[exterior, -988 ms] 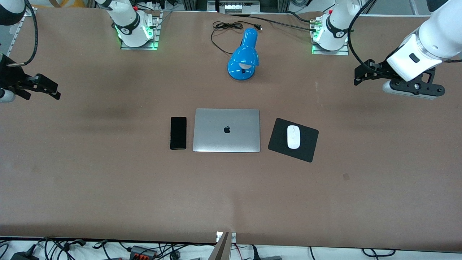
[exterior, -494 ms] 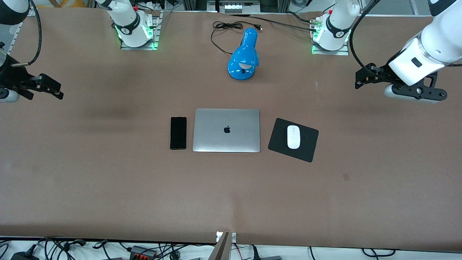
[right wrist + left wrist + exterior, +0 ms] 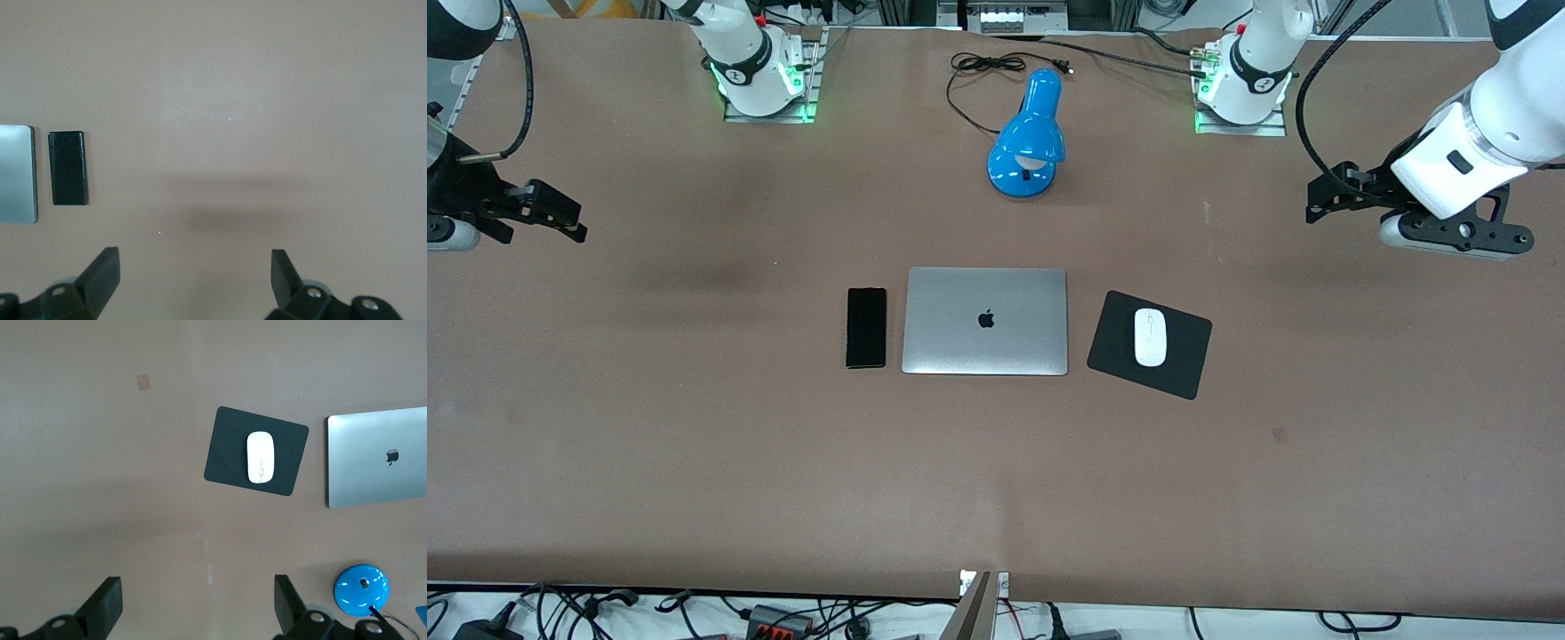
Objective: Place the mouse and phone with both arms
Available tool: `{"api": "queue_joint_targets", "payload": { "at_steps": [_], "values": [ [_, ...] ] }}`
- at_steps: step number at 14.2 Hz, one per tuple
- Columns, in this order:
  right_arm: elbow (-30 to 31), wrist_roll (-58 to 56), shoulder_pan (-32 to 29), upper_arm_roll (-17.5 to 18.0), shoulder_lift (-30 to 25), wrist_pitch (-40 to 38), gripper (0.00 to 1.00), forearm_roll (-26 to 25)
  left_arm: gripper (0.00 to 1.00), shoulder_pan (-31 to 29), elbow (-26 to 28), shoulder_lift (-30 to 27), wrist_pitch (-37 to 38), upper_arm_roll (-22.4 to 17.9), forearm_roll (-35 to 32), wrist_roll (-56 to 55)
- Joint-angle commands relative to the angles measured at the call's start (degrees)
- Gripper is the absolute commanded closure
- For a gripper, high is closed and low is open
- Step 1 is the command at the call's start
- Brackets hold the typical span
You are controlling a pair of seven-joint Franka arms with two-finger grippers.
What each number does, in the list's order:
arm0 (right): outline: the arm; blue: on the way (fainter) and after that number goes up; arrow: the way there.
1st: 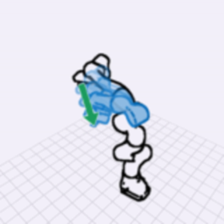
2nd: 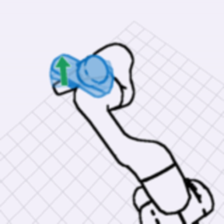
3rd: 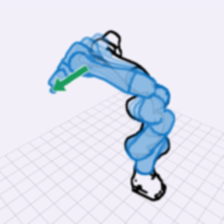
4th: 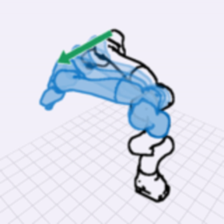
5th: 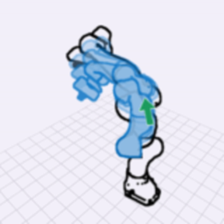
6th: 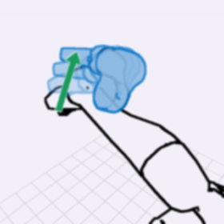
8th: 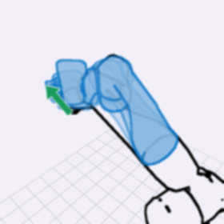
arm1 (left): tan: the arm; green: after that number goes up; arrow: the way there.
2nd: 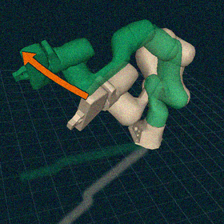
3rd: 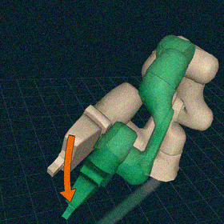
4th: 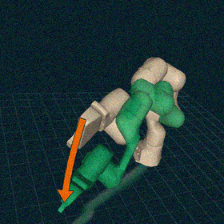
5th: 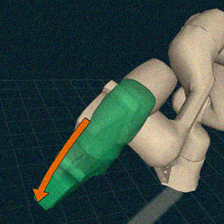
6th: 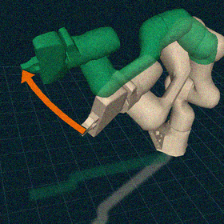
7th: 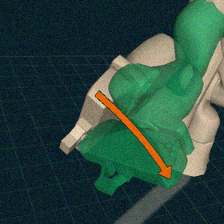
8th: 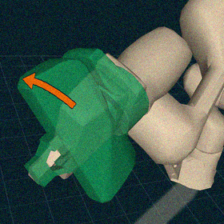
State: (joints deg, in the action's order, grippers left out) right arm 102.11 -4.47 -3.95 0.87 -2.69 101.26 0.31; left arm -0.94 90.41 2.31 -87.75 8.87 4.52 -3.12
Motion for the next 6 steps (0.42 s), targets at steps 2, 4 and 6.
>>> {"api": "queue_joint_targets", "payload": {
  "at_steps": [2, 4, 6],
  "values": [
    [0.0, 1.0, -0.8, 0.9, -1.2, -1.8, 0.0, 0.0, 0.0, -0.5, -1.8, 0.8, 1.2, 0.2, -0.3, 0.4],
    [0.0, 0.9, -0.8, 0.9, -1.3, -1.8, 0.0, 0.0, 0.0, -0.6, -1.8, 0.8, 1.3, 0.2, -0.3, 0.4],
    [0.0, 0.5, -0.8, 0.9, -1.4, -1.9, 0.0, 0.0, 0.0, -0.6, -1.8, 0.8, 1.3, 0.2, -0.3, 0.3]
  ]
}}
